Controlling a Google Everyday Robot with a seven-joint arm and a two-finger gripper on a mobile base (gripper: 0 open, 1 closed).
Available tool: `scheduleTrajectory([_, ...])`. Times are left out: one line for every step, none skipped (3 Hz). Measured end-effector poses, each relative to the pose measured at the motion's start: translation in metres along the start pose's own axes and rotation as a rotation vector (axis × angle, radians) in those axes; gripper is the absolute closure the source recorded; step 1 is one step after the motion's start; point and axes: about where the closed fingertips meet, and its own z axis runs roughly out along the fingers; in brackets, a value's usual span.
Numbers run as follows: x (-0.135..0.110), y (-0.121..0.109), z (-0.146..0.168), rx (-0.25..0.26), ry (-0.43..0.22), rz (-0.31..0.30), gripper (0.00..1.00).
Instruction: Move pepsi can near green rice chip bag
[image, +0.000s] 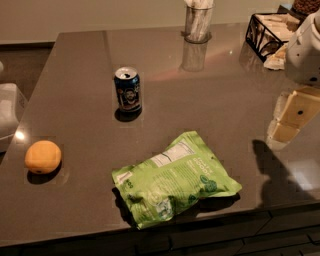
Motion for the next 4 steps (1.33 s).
scheduleTrajectory([-0.003,-0.001,0.001,0.002,-0.006,0.002,0.0])
scheduleTrajectory([-0.016,-0.006,0.006,0.007,-0.03,0.011,0.0])
scheduleTrajectory([-0.037,-0.012,0.019,-0.011,-0.094,0.03,0.0])
scheduleTrajectory([-0.068,-0.018,0.035,-0.038,-0.174,0.041,0.0])
